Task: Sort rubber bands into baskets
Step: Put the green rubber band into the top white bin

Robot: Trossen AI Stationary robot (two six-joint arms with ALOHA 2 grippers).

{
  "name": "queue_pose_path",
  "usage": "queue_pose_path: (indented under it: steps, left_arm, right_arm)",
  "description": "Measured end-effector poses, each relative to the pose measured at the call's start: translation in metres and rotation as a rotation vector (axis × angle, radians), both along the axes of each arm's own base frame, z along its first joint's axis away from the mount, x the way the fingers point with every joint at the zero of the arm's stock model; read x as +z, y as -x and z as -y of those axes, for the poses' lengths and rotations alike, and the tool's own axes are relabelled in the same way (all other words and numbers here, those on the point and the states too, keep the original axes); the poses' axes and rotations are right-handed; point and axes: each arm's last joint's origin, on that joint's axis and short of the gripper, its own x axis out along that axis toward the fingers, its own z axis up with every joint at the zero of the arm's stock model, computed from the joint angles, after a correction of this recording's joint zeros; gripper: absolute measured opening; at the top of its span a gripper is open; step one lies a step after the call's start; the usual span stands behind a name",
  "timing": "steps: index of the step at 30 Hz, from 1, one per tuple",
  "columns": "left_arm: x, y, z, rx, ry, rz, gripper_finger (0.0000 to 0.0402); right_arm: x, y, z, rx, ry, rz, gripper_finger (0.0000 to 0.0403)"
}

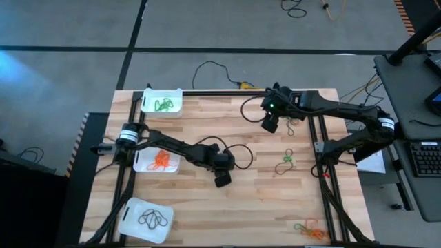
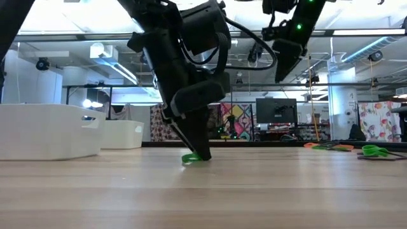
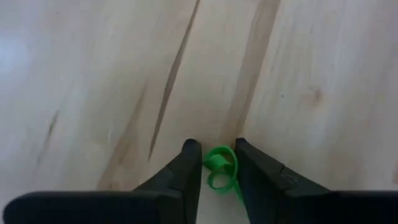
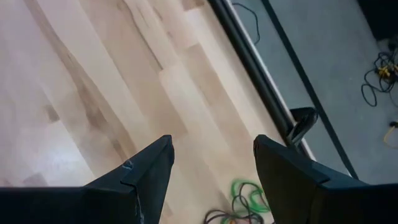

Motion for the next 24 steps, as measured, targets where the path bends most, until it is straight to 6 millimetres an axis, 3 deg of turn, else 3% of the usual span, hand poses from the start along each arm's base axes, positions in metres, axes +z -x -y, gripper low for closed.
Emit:
queue_pose_path:
  steps: [11,15,17,24]
  left_arm:
    - [0.008,0.005,0.003,0.025,0.012,-0.101,0.0071]
    - [0.018,0.001,-0.004,0.041,0.018,-0.122,0.0029]
    - [0.025,-0.002,-0.011,0.060,0.020,-0.097,0.0009]
    - [0.053,0.002,-0.055,0.089,-0.016,-0.080,0.0002]
  right_arm:
    - [-0.023,0.007,-0.003,-0.056,-0.053,-0.034,0.0217]
    - [-0.022,0.011,-0.005,-0.079,-0.064,-0.027,0.0217]
    - [-0.018,0.015,-0.006,-0.087,-0.066,-0.016,0.0217]
    - [0.003,0.039,-0.015,-0.152,-0.081,0.082,0.0217]
